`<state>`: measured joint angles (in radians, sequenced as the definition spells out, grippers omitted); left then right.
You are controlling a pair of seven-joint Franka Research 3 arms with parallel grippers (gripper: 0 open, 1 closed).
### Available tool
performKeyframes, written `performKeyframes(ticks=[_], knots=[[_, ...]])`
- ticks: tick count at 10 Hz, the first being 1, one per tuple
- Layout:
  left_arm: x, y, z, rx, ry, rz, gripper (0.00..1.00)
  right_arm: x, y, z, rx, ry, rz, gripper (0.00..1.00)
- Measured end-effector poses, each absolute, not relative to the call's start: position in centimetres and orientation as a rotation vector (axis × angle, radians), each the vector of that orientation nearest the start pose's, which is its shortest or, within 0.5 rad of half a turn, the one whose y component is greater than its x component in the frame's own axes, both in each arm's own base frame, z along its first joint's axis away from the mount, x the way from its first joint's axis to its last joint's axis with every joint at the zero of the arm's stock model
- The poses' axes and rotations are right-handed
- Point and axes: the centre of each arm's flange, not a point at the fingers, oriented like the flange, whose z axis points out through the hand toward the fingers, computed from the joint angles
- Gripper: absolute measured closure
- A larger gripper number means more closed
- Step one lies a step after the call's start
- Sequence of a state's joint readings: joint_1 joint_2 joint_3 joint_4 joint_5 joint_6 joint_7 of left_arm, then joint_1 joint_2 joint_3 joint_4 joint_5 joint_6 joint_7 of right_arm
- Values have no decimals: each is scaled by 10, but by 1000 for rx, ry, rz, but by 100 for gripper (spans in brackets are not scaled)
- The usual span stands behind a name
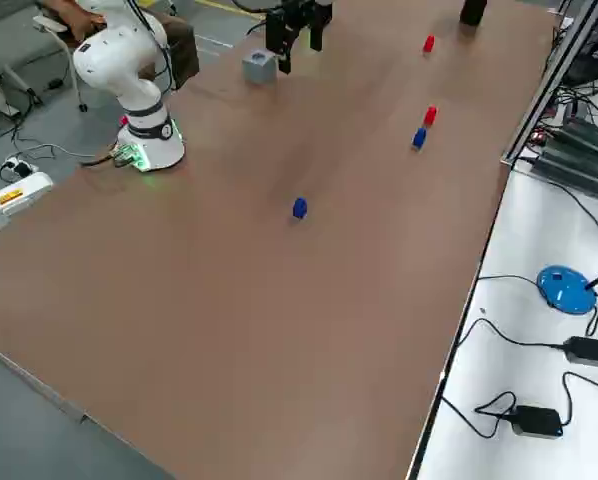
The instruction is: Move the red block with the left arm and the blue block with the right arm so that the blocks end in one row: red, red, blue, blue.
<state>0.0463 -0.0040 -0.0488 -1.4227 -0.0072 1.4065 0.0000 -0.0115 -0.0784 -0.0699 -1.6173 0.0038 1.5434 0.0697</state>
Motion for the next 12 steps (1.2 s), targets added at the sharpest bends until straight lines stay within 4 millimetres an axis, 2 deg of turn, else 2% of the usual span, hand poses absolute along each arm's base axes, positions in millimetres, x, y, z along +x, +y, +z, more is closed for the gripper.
performKeyframes(ticks=[3,4,6,7,9,11,12], knots=[[536,-5,679,-3149,12,24,2,529,-39,621,-3124,222,45,0],[537,-6,677,-3149,16,32,2,533,-37,602,-3123,216,39,0],[543,-2,667,-3149,1,59,2,542,-25,538,-3122,185,30,0],[550,-1,656,-3149,-7,83,2,544,-18,507,-3122,170,7,0],[574,-3,629,-3152,-35,53,2,536,-20,440,-3122,181,2,0],[587,-7,591,-3153,-31,69,2,529,-27,390,-3123,203,45,0],[592,-10,562,-3153,-29,66,2,529,-26,364,-3125,200,37,0]])
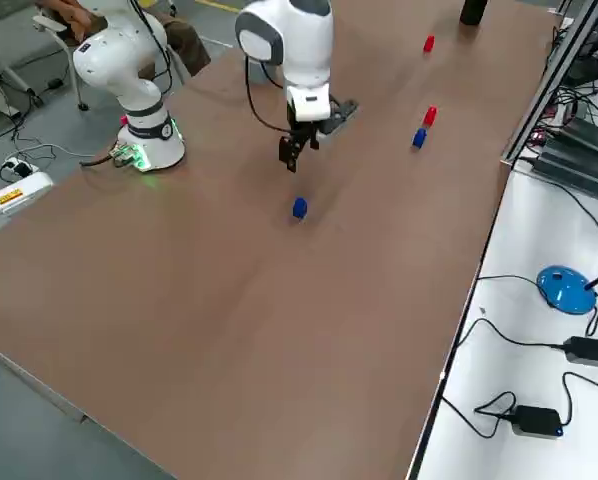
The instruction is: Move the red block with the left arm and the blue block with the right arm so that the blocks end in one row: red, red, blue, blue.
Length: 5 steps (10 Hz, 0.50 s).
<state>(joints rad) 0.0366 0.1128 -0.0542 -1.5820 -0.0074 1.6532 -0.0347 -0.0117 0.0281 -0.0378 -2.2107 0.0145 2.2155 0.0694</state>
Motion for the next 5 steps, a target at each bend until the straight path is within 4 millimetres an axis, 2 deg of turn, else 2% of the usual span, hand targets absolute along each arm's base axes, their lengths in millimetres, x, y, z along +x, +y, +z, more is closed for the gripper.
performKeyframes(ticks=[2,4,5], knots=[[595,-16,494,-3154,-20,59,2,523,-8,311,-3129,149,21,0],[586,-16,422,-3155,-22,32,1,521,0,277,-3130,127,-10,0],[578,-16,396,-3155,-24,44,1,520,0,262,-3130,127,-42,0]])
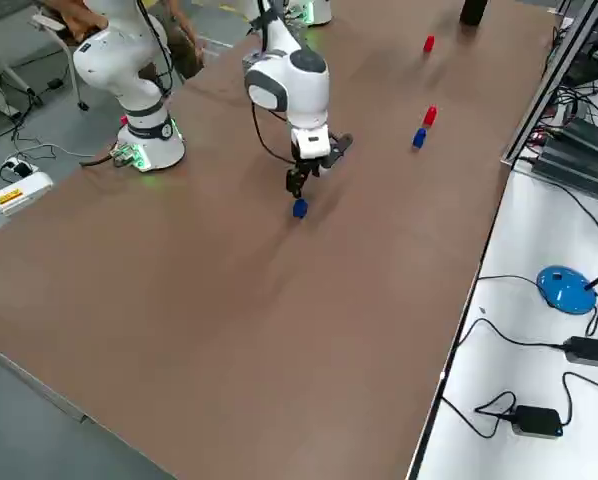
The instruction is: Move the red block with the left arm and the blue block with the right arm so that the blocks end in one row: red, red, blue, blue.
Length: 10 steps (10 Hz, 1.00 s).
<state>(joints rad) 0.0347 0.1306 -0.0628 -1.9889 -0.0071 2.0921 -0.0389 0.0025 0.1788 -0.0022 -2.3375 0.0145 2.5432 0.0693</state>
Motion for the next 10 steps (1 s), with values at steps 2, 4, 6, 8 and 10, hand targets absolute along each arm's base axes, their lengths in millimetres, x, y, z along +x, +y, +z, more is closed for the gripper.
performKeyframes(ticks=[2,4,6,8,10], knots=[[571,-15,371,-3154,-26,69,2,515,1,231,-3130,124,-72,2],[567,-15,337,-3155,-27,79,2,509,2,212,-3130,110,-68,8],[565,-15,303,-3157,-28,111,2,507,0,210,-3133,65,-61,19],[566,-14,283,-3159,-32,93,2,506,-6,209,-3134,54,-56,26],[560,-13,261,-3160,-35,105,4,505,-7,208,-3135,55,-52,33]])
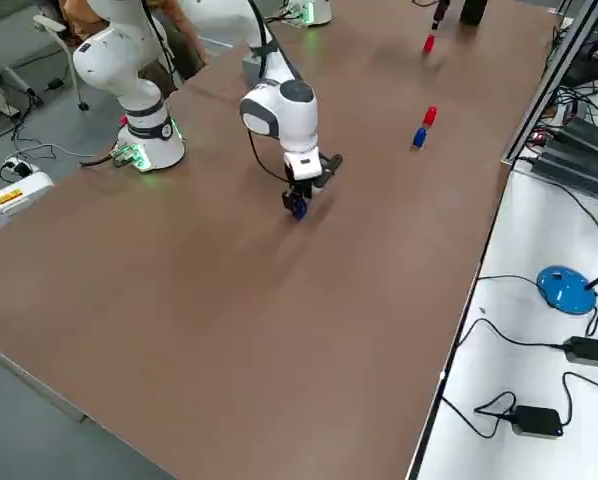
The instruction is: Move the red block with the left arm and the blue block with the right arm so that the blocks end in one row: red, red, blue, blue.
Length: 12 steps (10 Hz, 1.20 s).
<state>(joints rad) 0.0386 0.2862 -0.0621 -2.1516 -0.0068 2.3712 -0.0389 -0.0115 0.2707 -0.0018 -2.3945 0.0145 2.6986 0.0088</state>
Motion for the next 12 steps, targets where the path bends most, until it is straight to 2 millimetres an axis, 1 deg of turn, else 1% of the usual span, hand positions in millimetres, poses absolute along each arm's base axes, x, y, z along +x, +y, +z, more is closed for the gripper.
performKeyframes(ticks=[1,2,3,4,5,6,8,9,10,12], knots=[[557,-13,249,-3154,-25,114,6,505,-7,208,-3135,55,-52,37],[555,-12,239,-3144,-9,130,10,504,-7,208,-3135,55,-50,42],[554,-11,232,-3142,-7,144,14,504,-7,207,-3135,55,-47,42],[553,-10,228,-3142,-9,149,19,503,-7,206,-3135,55,-43,47],[554,-10,225,-3143,-10,143,24,502,-7,206,-3135,55,-36,48],[554,-9,222,-3144,-6,136,34,502,-7,206,-3135,54,-31,48],[555,-9,218,-3142,4,130,47,502,-7,208,-3135,53,-27,49],[556,-9,216,-3130,31,118,52,501,-7,209,-3135,53,-20,49],[556,-9,215,-3120,54,106,59,501,-7,211,-3135,53,-18,49],[557,-8,216,-3115,61,100,70,501,-7,215,-3135,52,-17,52]])
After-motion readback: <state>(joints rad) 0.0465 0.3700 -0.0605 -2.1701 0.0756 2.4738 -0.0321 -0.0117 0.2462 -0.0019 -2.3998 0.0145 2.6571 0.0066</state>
